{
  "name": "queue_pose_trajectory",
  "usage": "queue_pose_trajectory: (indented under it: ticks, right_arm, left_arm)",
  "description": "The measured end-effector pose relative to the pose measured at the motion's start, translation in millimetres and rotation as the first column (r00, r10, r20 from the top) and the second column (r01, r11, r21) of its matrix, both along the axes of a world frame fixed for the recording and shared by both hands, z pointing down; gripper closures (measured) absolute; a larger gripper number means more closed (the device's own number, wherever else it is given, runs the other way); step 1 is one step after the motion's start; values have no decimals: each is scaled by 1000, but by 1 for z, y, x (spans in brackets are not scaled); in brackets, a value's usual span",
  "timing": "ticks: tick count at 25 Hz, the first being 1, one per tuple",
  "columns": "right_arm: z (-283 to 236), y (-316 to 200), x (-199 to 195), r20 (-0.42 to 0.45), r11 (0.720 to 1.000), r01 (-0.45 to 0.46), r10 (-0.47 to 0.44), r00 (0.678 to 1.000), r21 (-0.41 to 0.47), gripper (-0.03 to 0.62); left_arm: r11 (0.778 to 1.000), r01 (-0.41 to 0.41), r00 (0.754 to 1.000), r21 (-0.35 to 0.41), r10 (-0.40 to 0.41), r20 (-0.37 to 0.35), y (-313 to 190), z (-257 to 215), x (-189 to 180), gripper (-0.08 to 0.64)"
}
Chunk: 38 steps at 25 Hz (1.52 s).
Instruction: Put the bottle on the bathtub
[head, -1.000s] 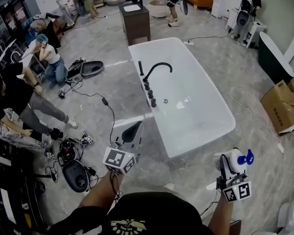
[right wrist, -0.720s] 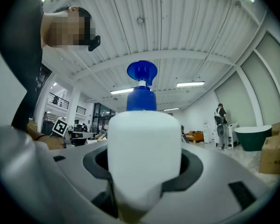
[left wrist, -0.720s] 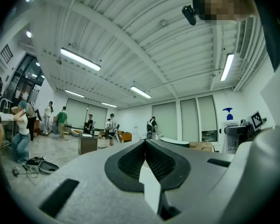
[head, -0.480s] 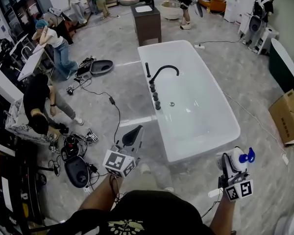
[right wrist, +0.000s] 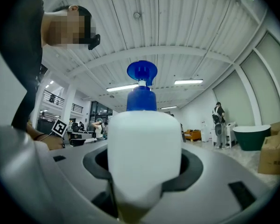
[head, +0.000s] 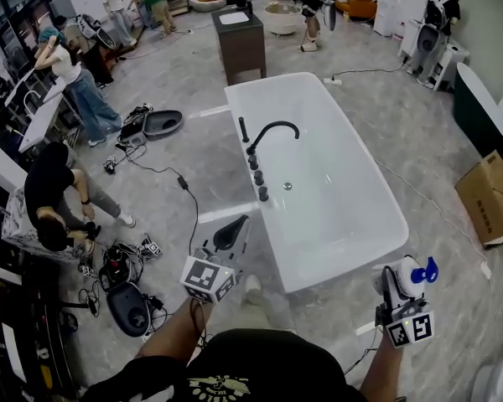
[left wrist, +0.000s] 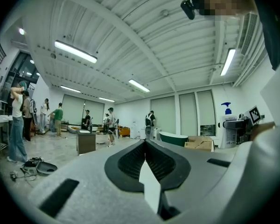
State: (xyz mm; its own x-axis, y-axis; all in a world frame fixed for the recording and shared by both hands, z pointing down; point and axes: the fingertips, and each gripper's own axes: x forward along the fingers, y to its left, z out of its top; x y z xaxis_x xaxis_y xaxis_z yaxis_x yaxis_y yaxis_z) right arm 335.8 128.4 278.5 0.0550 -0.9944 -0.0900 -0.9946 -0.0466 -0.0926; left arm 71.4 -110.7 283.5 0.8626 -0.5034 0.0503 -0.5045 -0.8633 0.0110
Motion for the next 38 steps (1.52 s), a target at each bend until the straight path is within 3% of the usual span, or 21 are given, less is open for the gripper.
queue_pose_trajectory:
  ticks: [14,21,29,38]
  right_arm:
    - [7,-99,34,-10,993,-105,105,994,-46,333]
    - [-7,-154,26,-50,992,-114,112,992,-47,332]
    - [4,-192,21,-61,996,-39,34,998,-80,333]
    - [45,-212,35,-5,975,169,-171,985,-142,331]
  left_arm:
    - [992,-119,993,-40,119,0,-118,23,68,551]
    - [988,-153,988,-33,152,-16,-174,25,74,551]
    - [991,-127,992,-36,127,-4,-188,32,77,551]
    - [998,40,999,-58,-39,4,-159,39,74,551]
